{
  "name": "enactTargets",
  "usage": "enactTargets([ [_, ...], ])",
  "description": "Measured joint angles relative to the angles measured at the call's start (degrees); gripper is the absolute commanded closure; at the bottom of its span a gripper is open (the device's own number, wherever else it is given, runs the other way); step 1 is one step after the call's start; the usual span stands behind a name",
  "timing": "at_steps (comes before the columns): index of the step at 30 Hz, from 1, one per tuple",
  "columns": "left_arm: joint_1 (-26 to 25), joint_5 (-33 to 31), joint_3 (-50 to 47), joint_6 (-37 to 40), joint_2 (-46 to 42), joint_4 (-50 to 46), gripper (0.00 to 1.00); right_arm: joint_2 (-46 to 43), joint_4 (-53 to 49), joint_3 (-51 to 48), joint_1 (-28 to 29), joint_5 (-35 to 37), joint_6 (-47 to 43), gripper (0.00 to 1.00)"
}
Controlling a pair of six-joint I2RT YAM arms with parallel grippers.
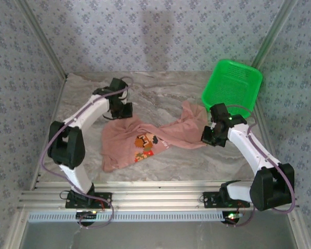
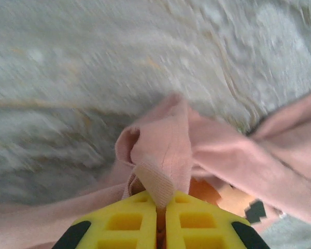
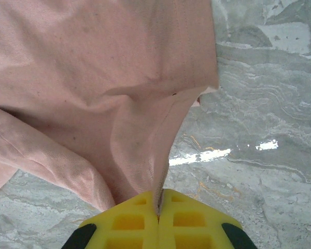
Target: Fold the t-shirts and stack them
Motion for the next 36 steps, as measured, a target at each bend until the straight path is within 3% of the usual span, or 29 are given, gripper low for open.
enactTargets([
  [2, -3.06, 0.37, -4.33, -2.32, -2.01, 0.59, 0.87, 0.00, 0.04, 0.00, 0.00, 0.00, 0.02, 1.00],
  [5, -9.25, 2.91, -12.90, -7.28, -4.63, 3.93, 0.74, -0.02, 0.17, 0.00, 0.00, 0.00, 0.15, 1.00],
  [8, -15.13, 5.22, -20.81, -11.41, -8.96, 5.01, 0.41, -0.02, 0.15, 0.00, 0.00, 0.11, 0.17, 1.00],
  [11, -16.63, 6.16, -27.26, -14.60, -19.02, 4.63, 0.26, -0.02, 0.15, 0.00, 0.00, 0.44, 0.17, 1.00],
  [13, -14.21, 6.12, -29.49, -16.92, -28.20, 4.37, 0.19, -0.02, 0.17, 0.00, 0.00, 0.48, 0.17, 1.00],
  [16, -7.15, 5.68, -31.19, -19.41, -38.51, 4.20, 0.17, -0.02, 0.48, -0.02, 0.00, 0.66, 0.17, 1.00],
  [20, -0.20, 5.73, -33.51, -22.40, -41.22, 4.57, 0.18, -0.02, 0.94, -0.02, 0.07, 0.66, 0.20, 1.00],
  [26, 0.24, 9.46, -38.21, -27.89, -32.06, 10.10, 0.22, -0.02, 1.20, -0.02, 0.63, 0.66, 0.24, 1.00],
  [32, 0.24, 12.74, -39.87, -32.00, -28.41, 16.72, 0.28, -0.02, 1.75, -0.31, 1.81, 0.66, 0.57, 1.00],
  [36, 0.39, 13.64, -42.49, -35.21, -25.62, 22.14, 0.42, -0.02, 1.97, -0.42, 2.12, 0.68, 0.66, 1.00],
])
